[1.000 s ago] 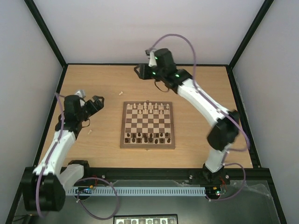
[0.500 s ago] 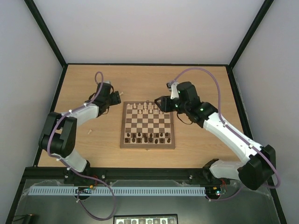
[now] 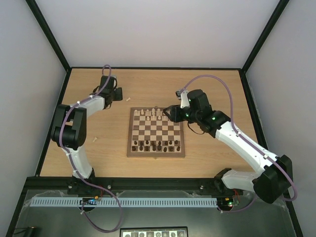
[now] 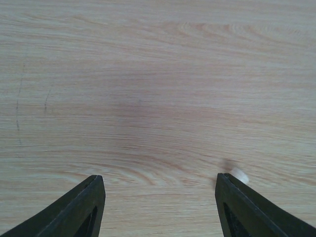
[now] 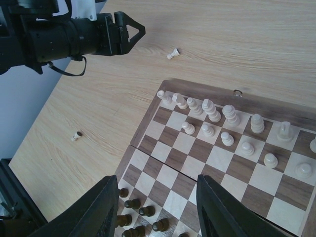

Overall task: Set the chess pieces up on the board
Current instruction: Pick up the chess piece at the center of the board.

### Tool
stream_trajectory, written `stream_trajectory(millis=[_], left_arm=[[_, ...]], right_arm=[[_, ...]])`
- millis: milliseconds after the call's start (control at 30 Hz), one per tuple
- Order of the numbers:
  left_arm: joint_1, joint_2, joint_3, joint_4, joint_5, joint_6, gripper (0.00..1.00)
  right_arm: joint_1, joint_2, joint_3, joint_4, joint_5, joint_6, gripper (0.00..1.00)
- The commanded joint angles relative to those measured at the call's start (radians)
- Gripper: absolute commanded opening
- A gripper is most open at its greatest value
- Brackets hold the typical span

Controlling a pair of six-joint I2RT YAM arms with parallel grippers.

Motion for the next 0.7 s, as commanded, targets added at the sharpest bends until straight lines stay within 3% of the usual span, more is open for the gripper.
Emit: stream_trajectory(millis=[0,300,667], left_arm=[[0.008,0.036,0.042,-0.071,0.058,0.092,0.63],[0.011,0.038,-0.003,-0.048,0.182,0.148,0.62],[-0.024,0.113,0.050,-0.087,0.153,0.157,0.55]], right_arm=[[-0.005,0.012,-0.009,0.018,-0.036,-0.006,0.45],[-0.005,0.026,-0.017,0.021,-0.039,-0.006,0.45],[-0.005,0.020,-0.024,0.026,-0.037,-0.007,0.45]])
